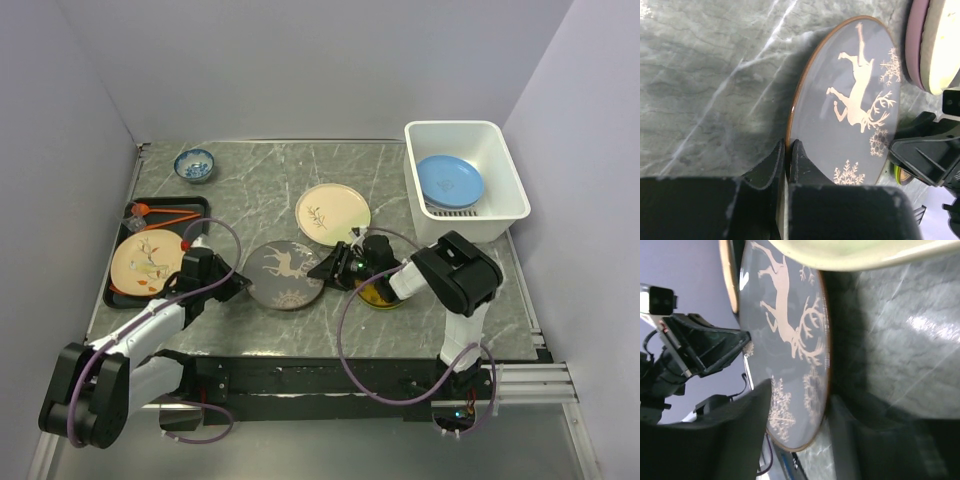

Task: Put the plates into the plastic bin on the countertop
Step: Pick up the plate at the center of the board.

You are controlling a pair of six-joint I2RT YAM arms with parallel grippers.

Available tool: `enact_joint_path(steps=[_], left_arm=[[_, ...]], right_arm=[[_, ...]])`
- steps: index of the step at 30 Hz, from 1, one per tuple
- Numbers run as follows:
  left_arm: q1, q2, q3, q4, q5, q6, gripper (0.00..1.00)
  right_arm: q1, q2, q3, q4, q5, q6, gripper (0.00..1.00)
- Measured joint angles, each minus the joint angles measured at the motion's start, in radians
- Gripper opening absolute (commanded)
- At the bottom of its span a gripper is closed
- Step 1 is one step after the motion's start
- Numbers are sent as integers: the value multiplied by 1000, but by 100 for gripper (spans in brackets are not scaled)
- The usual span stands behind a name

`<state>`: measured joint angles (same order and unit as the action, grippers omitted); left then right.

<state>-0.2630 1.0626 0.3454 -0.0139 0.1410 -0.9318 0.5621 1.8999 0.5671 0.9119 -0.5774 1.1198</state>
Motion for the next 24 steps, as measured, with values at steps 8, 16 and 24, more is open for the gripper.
enact_joint_path(steps=[8,16,24], left_arm=[[5,31,-6,19,21,-5,1],[5,31,-6,8,28,-7,1],[0,5,-5,-29,39,-11,2]], right_arm=[[-6,104,-47,157,-34,140,13],[-6,46,-48,71,-31,130,12],[-1,-47,-50,-73,-17,105,9]])
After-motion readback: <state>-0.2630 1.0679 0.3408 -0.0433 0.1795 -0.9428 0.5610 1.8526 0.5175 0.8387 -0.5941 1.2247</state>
